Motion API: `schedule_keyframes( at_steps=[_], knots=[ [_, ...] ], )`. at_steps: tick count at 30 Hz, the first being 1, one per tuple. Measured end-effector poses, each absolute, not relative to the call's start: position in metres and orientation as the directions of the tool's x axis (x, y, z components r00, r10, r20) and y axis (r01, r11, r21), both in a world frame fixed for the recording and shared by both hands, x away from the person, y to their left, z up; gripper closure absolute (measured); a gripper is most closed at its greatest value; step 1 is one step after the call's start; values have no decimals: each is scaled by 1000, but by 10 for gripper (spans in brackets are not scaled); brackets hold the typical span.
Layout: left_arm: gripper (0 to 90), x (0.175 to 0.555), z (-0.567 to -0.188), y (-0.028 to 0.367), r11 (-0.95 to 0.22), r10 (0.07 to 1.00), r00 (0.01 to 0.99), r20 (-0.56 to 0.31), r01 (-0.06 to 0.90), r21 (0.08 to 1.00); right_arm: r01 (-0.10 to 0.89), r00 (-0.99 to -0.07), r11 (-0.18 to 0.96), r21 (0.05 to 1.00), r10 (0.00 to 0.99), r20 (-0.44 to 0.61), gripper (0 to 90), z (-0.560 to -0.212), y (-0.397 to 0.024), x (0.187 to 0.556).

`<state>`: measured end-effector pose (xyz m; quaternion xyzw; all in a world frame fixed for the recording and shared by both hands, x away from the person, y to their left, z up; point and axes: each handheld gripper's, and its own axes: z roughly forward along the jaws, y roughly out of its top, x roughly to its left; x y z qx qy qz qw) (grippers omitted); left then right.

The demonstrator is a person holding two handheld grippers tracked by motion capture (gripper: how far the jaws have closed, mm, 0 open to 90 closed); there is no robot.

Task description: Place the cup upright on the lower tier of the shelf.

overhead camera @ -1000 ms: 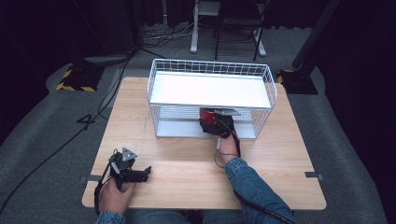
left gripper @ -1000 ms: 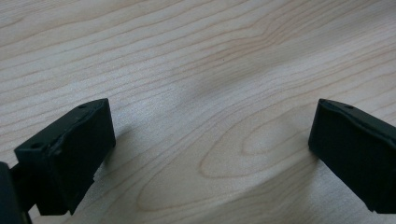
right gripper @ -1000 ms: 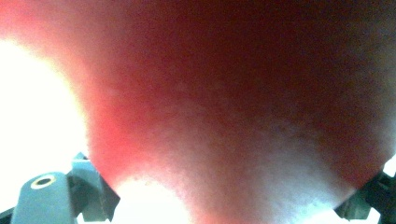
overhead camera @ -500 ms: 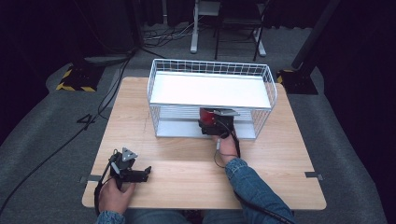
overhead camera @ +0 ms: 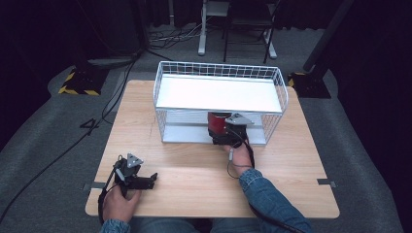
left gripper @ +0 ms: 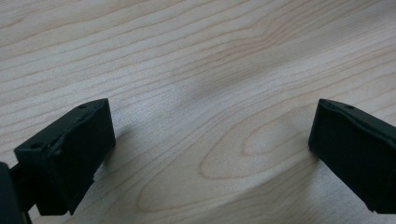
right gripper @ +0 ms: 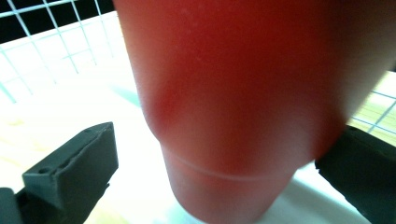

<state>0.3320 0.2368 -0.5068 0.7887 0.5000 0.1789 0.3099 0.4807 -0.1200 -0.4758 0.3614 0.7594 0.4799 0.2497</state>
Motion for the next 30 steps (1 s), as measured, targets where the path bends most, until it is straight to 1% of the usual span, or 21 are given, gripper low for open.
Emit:
schedule_keyframes(
  at_steps=[10,14,22,30],
  knots=[
    [7,332,-507,236,-303,901,432,-30,678,669,309,-624,284,908,781,-32,0,-465,-136,462],
    [7,332,-507,237,-304,901,432,-29,677,670,321,-630,276,906,777,-13,0,-464,-141,456],
    [7,332,-507,237,-304,901,433,-29,678,669,290,-671,299,909,741,-29,0,-450,-154,436],
    [7,332,-507,237,-305,901,433,-28,677,669,289,-687,315,904,726,-33,4,-438,-170,421]
  ],
)
